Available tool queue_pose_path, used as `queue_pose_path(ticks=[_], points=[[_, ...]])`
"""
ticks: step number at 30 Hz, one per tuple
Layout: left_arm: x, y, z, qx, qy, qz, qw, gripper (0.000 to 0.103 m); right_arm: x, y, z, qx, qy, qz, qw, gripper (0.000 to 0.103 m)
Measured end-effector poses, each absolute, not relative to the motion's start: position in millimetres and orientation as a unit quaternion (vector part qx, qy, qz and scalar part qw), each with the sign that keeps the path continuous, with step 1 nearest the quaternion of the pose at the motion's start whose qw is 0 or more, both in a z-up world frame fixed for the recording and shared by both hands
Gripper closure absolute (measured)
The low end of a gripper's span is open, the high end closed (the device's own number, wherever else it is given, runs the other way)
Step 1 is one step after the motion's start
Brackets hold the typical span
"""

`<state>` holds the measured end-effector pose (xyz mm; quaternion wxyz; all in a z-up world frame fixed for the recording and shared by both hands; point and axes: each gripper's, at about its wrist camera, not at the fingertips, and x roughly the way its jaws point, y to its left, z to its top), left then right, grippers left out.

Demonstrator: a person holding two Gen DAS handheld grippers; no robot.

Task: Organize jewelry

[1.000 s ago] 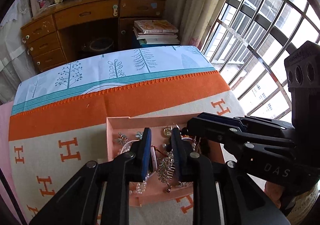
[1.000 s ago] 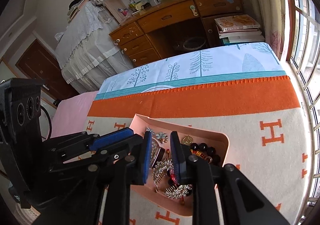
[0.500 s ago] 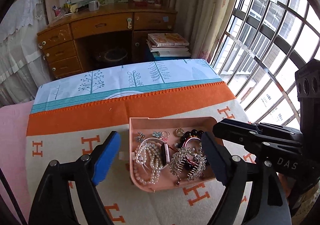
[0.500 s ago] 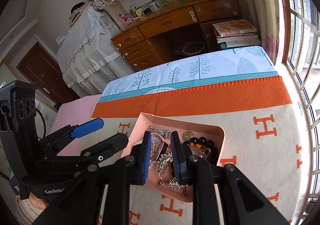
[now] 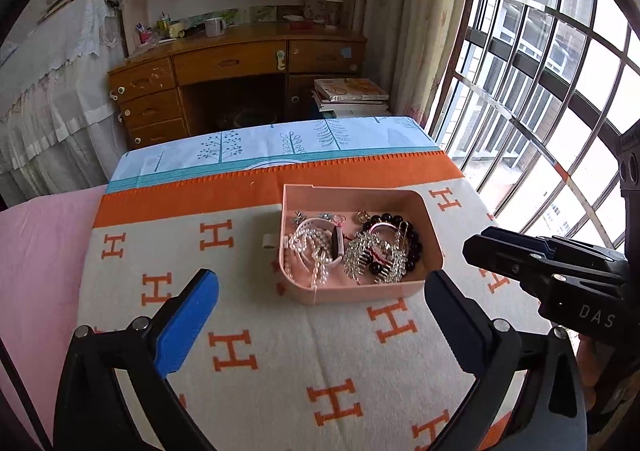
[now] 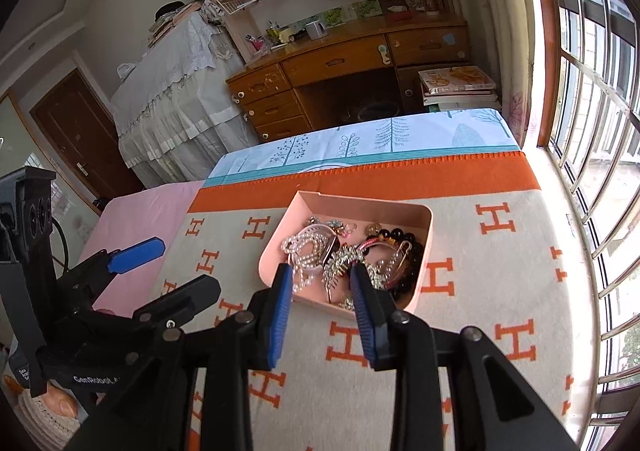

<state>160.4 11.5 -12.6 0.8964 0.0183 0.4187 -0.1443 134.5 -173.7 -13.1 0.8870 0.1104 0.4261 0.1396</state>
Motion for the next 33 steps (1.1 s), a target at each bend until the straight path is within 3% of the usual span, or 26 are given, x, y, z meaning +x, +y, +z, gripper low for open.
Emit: queue_pose_path(ticks=[9,21,33], points=[[91.0,12.6,-15.6,0.027,0.393,-0.101,0.914,0.001,74.2,-174.3,-37.8,0.108,0.432,0.113,0.888,0.061],[34.6,21.3,-14.7,0.009,0.393,-0.042,0.919,0.001,18.9,-172.8,-36.5,0.117,0.426,0.102,0.891,0.061],[28.3,34.7,-15.2,-0.012,0.401,-0.013,0.916,0.001,0.5,-167.7,-17.0,0.097,0.385,0.087,0.914,0.06]])
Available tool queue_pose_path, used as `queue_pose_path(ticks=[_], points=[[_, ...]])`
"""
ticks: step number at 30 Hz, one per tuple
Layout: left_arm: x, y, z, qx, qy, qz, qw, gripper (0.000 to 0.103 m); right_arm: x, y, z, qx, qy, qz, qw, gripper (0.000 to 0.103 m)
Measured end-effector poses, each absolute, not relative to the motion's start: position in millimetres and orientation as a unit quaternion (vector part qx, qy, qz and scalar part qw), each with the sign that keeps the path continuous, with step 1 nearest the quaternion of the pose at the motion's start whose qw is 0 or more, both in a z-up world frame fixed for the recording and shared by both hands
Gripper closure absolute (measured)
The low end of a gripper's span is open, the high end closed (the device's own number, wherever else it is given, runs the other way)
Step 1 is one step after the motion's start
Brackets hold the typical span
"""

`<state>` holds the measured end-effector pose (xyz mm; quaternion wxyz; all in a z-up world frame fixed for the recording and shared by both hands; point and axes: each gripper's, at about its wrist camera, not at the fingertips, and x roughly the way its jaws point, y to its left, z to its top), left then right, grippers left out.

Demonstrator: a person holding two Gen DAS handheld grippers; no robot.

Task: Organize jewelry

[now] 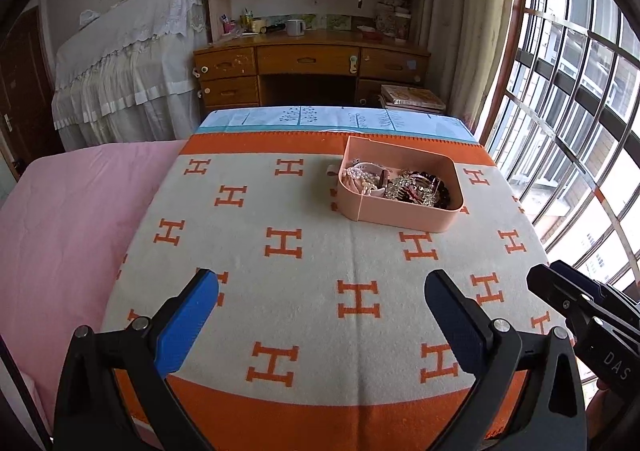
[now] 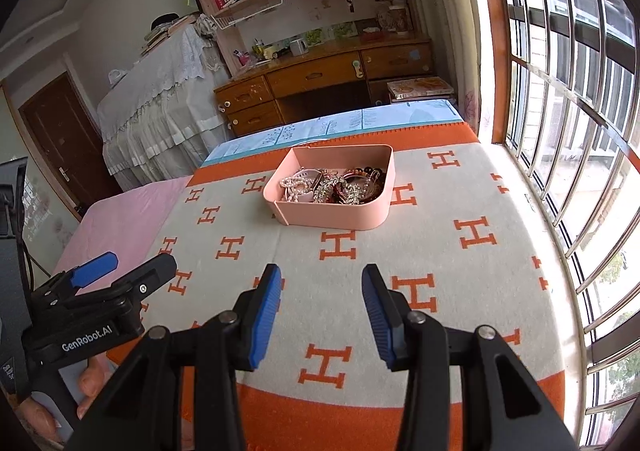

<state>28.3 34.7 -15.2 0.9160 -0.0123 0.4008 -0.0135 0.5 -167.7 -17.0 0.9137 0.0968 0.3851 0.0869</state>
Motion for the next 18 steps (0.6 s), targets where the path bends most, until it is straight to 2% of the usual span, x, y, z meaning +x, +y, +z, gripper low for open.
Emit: queue_pose_path(ticks=[18], points=[[25.8,34.5,-15.4,-0.01,0.401,-0.014,0.916,0.001,0.8,-162.2,-15.1,0.092,0.389,0.097,0.912,0.06]])
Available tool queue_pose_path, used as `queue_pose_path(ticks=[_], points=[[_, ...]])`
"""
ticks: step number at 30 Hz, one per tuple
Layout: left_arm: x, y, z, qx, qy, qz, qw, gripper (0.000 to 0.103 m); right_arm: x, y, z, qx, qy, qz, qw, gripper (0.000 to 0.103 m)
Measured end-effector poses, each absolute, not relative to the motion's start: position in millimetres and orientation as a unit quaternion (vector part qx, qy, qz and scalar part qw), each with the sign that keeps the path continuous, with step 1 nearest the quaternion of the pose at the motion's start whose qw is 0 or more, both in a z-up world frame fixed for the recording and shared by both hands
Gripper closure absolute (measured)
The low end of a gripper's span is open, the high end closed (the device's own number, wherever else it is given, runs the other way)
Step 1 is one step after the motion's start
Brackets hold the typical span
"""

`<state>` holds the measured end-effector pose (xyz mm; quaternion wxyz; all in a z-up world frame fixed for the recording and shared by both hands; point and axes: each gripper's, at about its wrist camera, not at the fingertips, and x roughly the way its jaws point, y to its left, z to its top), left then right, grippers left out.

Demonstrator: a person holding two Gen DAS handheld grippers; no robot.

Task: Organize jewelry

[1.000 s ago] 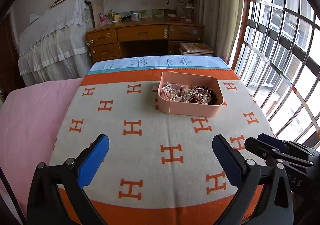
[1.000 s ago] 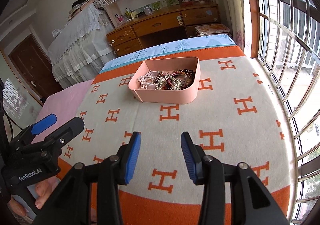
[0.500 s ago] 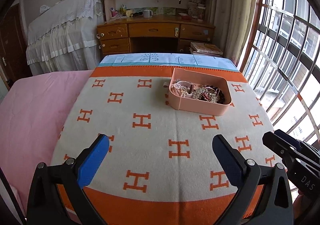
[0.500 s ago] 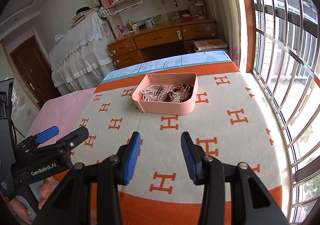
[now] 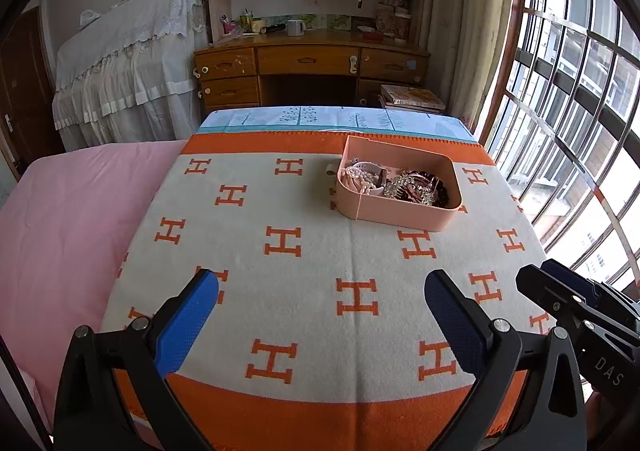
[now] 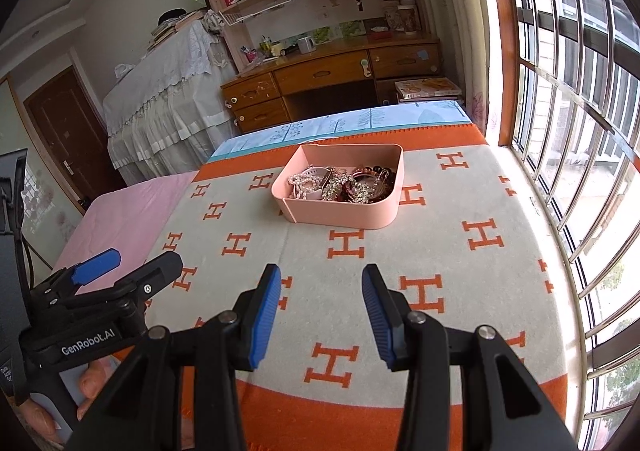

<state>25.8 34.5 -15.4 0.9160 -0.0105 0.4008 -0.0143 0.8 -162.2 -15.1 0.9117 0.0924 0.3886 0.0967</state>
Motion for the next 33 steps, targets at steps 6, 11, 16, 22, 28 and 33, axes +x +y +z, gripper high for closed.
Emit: queue_pose_path(ticks=[6,11,16,22,28,33], points=[[26.2,31.4,-15.8,-0.008,0.405,-0.015,0.914,0.001,0.6,-161.4,-14.8,0.092,0.389,0.097,0.912,0.06],[26.8,30.3,-16.4,-0.007,0.408,-0.017,0.913,0.001,0.1,-160.8,-14.7,0.093,0.389,0.096,0.912,0.06],[27.2,29.3,-16.7,-0.006,0.408,-0.017,0.913,0.001,-0.9,-155.4,-14.8,0.09,0.385,0.097,0.913,0.06],[29.0,26.6,-17.1,0.0,0.41,-0.018,0.912,0.001,0.6,-152.9,-14.2,0.089,0.387,0.1,0.912,0.06],[28.8,26.0,-16.3,0.001,0.409,-0.018,0.913,0.001,0.9,-152.7,-14.7,0.088,0.388,0.101,0.912,0.06],[29.0,24.1,-17.8,0.005,0.413,-0.02,0.911,0.001,0.9,-151.6,-16.0,0.087,0.392,0.105,0.91,0.06]])
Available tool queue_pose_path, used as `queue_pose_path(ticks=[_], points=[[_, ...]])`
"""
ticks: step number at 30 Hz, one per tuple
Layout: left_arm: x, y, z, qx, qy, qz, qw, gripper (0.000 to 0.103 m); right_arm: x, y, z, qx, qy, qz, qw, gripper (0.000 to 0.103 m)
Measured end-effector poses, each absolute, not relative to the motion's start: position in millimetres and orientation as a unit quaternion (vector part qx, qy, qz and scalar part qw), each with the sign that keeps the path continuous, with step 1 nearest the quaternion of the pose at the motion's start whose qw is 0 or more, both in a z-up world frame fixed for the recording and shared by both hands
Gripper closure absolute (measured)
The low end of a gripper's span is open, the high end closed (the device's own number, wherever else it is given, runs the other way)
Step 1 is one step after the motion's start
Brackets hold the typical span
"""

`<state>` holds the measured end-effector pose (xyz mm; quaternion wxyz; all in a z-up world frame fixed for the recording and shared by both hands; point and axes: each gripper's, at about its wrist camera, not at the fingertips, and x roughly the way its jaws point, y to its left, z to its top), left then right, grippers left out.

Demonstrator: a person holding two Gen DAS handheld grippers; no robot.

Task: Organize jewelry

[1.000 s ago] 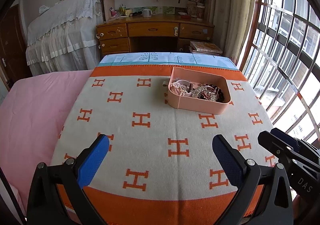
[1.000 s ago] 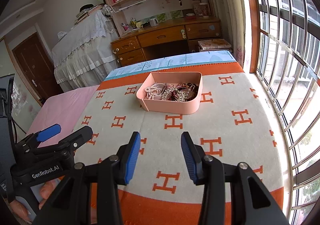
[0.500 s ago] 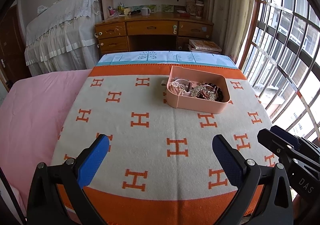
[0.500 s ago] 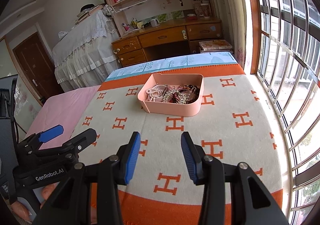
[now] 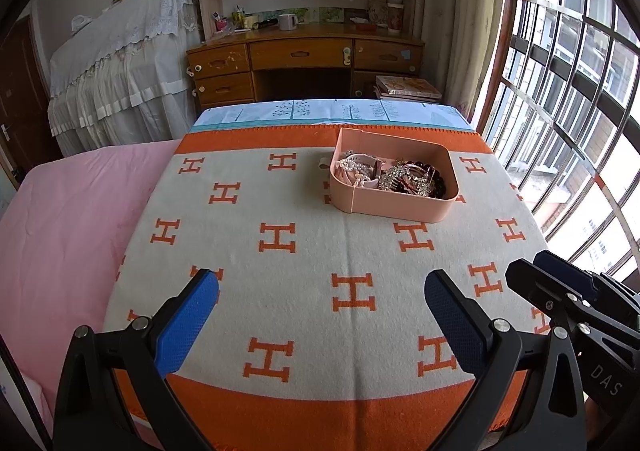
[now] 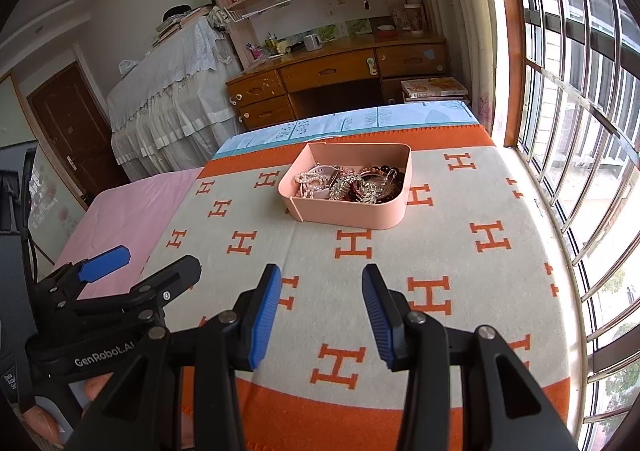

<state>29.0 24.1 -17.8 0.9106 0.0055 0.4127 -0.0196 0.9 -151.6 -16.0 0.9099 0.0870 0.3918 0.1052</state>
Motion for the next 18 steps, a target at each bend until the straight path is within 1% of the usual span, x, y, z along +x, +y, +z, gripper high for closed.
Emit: queue_pose_path(ticks=[18], points=[[27.2,26.5,-21.8,0.007,0.418,-0.021,0.908,0.001,1.9,-149.6,-22.1,0.086,0.399,0.109,0.906,0.06]])
